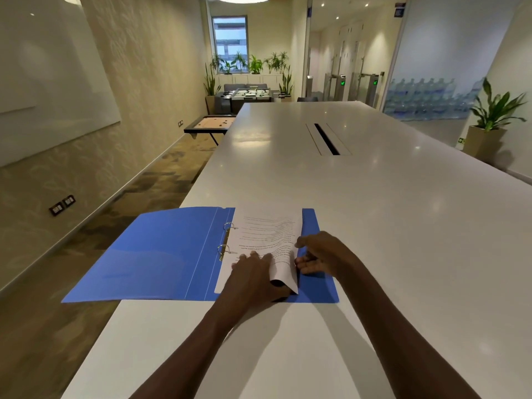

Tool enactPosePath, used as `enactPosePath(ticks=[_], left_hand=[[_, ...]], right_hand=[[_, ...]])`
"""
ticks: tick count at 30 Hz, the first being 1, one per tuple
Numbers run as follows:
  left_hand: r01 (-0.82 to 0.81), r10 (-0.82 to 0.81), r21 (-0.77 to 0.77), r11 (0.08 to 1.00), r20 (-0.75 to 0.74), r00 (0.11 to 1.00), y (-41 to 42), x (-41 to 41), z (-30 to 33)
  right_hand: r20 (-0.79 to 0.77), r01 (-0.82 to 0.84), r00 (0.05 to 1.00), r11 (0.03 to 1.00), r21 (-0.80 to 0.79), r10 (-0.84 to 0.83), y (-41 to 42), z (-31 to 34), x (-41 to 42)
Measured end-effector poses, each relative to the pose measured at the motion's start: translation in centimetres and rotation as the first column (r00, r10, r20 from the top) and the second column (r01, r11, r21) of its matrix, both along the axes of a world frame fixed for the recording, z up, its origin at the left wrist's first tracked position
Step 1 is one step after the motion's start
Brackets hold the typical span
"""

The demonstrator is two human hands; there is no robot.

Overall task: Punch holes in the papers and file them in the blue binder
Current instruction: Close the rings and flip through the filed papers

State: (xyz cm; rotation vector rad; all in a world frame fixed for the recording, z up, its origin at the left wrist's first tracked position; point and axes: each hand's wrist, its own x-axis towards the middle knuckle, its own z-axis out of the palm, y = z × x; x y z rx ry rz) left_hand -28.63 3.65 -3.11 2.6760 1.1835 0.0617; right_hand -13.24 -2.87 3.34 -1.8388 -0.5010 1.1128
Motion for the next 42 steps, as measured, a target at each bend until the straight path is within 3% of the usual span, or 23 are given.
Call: enactPosePath(ticks=[3,8,12,14,16,19,23,26,28,32,36,42], left_hand=[[-0.013,0.013,0.01,1.0,0.026,1.0,0.1,-0.4,-0.4],[-0.042,0.046,-0.044,0.998,0.109,0.993,-0.3,-0.4,-0.9],[0.031,-0.021,-0.119,0.992,0.089,0.996,-0.9,-0.4,0.5],[0.063,-0.002,-0.195,0.979,0.298,0.955,-1.3,-0.3,1.3],[0.123,0.03,-0.257,0.959,0.52,0.854,-2.0,-0.1,2.0],[0.158,0.058,-0.269,0.95,0.65,0.758,-3.1,0.7,2.8],[0.047,0.226,-0.363,0.931,0.671,0.706,-2.4,1.5,3.6],[0.012,0.428,-0.559,0.829,0.649,0.629,-1.5,1.3,3.7],[-0.03,0.498,-0.612,0.79,0.614,0.612,-1.1,1.3,3.4],[-0.079,0.509,-0.592,0.802,0.608,0.609,-1.2,1.1,3.0],[-0.016,0.536,-0.632,0.775,0.643,0.547,-1.4,0.8,3.0],[-0.046,0.568,-0.627,0.778,0.671,0.476,-0.4,-0.2,4.2]], right_hand=[[-0.025,0.043,0.999,0.999,0.034,-0.042,0.2,-0.3,0.0],[0.068,0.141,0.987,0.984,0.106,-0.148,0.5,-1.8,-0.2],[-0.03,0.18,0.984,0.963,0.201,-0.177,0.2,-2.4,-0.9],[-0.094,0.189,0.981,0.946,0.264,-0.17,-0.5,-2.7,-1.0],[-0.191,0.213,0.969,0.924,0.318,-0.157,-0.9,-2.9,-1.2],[-0.326,0.26,0.935,0.892,0.371,-0.137,-1.4,-3.0,-1.5],[-0.248,0.134,0.969,0.872,0.47,-0.015,-2.3,-3.5,-2.2],[-0.103,0.084,0.994,0.888,0.452,-0.042,-2.4,-4.0,-2.8],[-0.039,0.087,0.996,0.905,0.417,-0.077,-2.2,-4.4,-3.1],[0.017,0.074,0.996,0.907,0.415,-0.089,-2.2,-4.4,-3.4],[0.015,0.113,0.991,0.908,0.403,-0.13,-2.3,-4.1,-3.4],[-0.088,0.177,0.984,0.926,0.334,-0.157,-2.0,-4.4,-2.8]])
